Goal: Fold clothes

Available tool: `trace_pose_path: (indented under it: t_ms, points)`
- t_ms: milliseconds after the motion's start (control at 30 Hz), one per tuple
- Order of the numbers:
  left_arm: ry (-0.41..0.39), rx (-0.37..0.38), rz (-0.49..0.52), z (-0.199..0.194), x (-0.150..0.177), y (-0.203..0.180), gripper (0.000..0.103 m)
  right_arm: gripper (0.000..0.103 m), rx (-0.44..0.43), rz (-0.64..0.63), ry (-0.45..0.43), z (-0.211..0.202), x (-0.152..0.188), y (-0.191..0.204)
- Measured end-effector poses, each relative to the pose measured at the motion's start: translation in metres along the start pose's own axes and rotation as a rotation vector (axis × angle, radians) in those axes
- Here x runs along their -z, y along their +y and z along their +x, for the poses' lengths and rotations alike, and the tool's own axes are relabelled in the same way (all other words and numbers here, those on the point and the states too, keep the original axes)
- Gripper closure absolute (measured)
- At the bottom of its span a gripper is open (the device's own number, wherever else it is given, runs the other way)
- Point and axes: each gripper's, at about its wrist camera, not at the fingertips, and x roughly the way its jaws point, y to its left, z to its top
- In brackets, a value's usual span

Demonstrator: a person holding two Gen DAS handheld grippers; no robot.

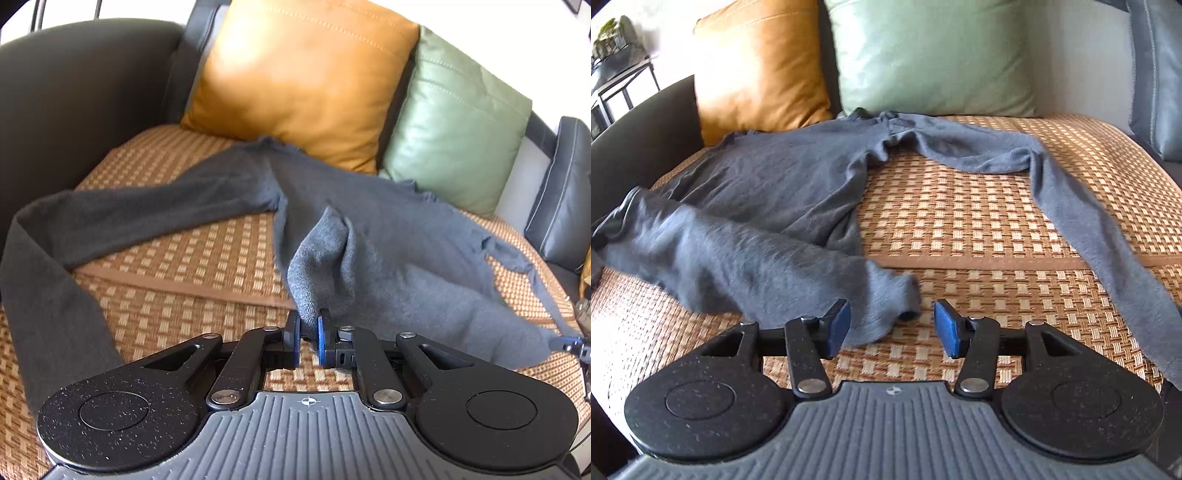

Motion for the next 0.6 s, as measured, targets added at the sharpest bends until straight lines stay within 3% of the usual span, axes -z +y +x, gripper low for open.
trace_pose_path:
  t_ms: [100,167,233,500,600]
  points:
    - [0.009,0.002,-0.003,0.007,0.002,0.001,0.100,0.048,-0.014,0.025,0.001,0.008,-0.003,-0.003]
    - [0.013,0.007,-0.005,0.011,0.002,0.000,0.101,0.055,-0.039,0.029,0.020,0.015,-0.006,-0.002]
    - [0.015,0.022,-0.018,0.008,0.002,-0.001,0.101,0.098,-0.077,0.034,0.057,0.019,-0.008,0.000]
    - [-0.086,0.061,-0.051,-0.097,0.000,0.003,0.101,0.098,-0.228,0.120,-0.017,-0.064,-0.017,0.011]
    - [-0.089,0.062,-0.071,-0.137,0.011,0.004,0.101,0.098,-0.275,0.146,-0.018,-0.096,-0.009,0.015]
